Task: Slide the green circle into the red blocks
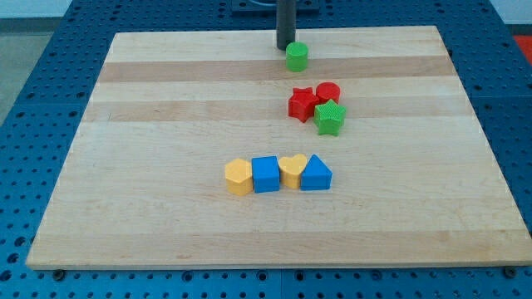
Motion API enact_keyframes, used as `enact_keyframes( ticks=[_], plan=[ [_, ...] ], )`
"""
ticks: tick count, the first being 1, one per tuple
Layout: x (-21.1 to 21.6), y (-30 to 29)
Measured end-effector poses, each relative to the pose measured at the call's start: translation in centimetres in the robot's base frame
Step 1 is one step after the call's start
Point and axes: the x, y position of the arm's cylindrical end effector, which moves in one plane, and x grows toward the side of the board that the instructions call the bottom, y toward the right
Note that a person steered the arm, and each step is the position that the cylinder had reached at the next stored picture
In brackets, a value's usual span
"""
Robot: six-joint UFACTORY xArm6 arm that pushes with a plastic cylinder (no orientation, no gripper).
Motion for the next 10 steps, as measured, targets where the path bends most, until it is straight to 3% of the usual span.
enact_keyframes(
  ticks=[4,6,10],
  plan=[
    [8.6,0.2],
    [6.3,0.3],
    [3.9,7.0]
  ],
)
